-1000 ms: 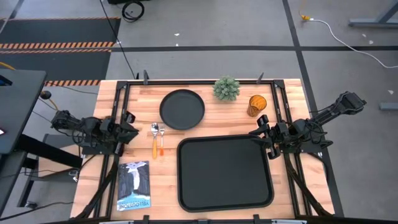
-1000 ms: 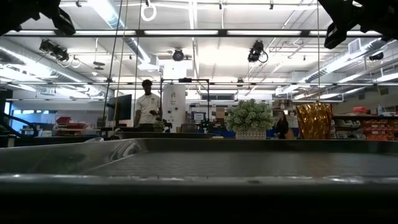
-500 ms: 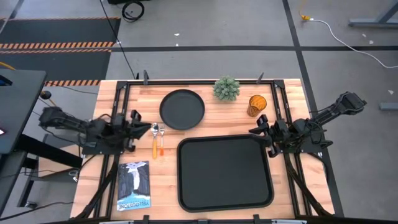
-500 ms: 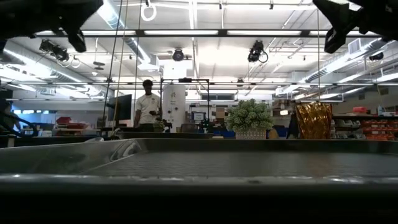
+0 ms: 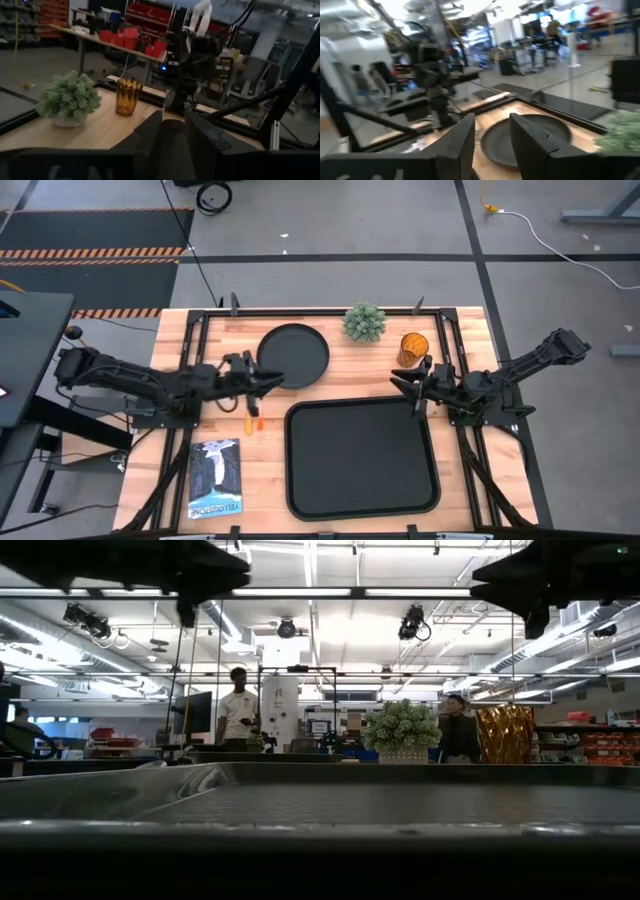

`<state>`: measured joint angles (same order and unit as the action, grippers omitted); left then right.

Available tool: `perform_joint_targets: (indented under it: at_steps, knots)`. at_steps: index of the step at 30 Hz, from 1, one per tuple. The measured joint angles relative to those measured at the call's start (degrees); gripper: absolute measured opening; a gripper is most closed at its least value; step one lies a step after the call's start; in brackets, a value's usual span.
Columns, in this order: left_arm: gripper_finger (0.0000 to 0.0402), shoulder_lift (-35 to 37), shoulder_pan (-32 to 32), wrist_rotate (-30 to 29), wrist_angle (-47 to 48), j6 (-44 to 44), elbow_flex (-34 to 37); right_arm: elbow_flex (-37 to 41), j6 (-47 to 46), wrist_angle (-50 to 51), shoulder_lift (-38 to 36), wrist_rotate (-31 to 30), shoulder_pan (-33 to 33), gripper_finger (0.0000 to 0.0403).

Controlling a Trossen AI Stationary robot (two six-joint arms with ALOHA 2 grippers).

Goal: Pick and place plate/cup/fork/spoon on tray
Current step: Put the brown cup on the black serving tray

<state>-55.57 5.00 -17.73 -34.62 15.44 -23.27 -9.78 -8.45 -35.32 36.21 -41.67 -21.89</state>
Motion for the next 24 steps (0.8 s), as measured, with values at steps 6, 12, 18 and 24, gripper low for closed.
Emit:
perform_joint_targets:
  at_steps: [6, 12, 18, 24]
  knots:
    - [0.0128, -10.4, -4.67, 6.92, 1.09, 0.22, -7.46, -6.91, -1.43, 13.04, 0.0, -2.33, 0.07, 0.0128]
    - [0.0129, -20.68, -8.4, 13.35, 3.7, 0.93, -15.14, -9.09, -1.64, 19.18, -0.09, -6.55, 0.07, 0.0128]
    - [0.0131, -30.23, -10.95, 19.23, 12.88, 1.95, -26.33, -9.09, -3.97, 22.65, -1.78, -14.52, 0.07, 0.0128]
    - [0.0138, -39.34, -12.4, 22.32, 22.4, -1.78, -39.25, -9.09, -3.5, 23.69, -4.87, -17.97, 0.07, 0.0128]
